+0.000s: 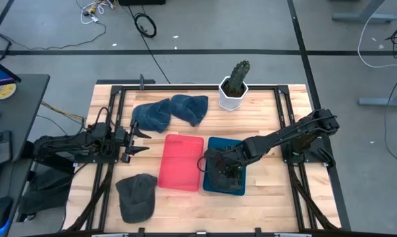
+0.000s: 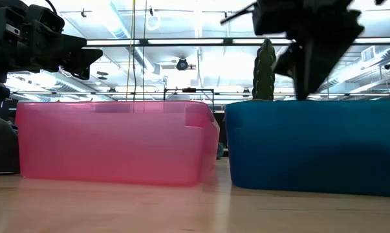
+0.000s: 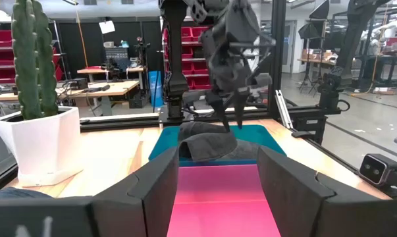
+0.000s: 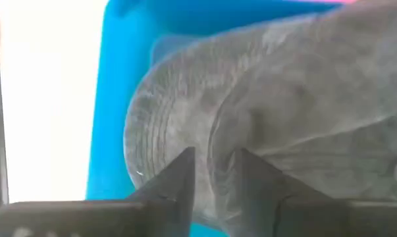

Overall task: Pick & Place hat
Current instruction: Put the right black cap into the blue bin

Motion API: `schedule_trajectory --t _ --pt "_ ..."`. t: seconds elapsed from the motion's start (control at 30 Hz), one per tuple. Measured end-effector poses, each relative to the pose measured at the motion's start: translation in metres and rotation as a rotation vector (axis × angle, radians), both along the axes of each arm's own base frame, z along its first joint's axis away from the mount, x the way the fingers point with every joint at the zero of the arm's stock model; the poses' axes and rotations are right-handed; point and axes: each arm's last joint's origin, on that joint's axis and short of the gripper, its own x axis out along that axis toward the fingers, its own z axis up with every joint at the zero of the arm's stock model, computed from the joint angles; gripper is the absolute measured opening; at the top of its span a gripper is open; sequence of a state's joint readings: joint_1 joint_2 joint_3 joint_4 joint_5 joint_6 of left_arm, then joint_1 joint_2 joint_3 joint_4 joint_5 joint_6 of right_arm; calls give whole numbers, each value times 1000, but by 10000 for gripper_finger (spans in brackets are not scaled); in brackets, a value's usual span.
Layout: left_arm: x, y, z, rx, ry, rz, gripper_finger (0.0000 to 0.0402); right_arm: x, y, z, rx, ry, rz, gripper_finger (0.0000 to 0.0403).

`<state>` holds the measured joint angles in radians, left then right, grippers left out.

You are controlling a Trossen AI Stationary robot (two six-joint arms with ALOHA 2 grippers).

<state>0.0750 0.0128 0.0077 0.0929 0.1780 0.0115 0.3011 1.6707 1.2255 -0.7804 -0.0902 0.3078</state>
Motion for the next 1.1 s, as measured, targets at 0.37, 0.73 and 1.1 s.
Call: schedule_trajectory --t 0.37,0.73,1.1 --pt "0 0 0 0 0 0 211 19 -9 20 -176 -190 35 94" --pt "0 0 0 0 2 0 211 36 -38 11 -155 -215 -10 4" --pt "1 0 -1 -1 16 0 211 21 -58 -50 -98 -66 -114 1"
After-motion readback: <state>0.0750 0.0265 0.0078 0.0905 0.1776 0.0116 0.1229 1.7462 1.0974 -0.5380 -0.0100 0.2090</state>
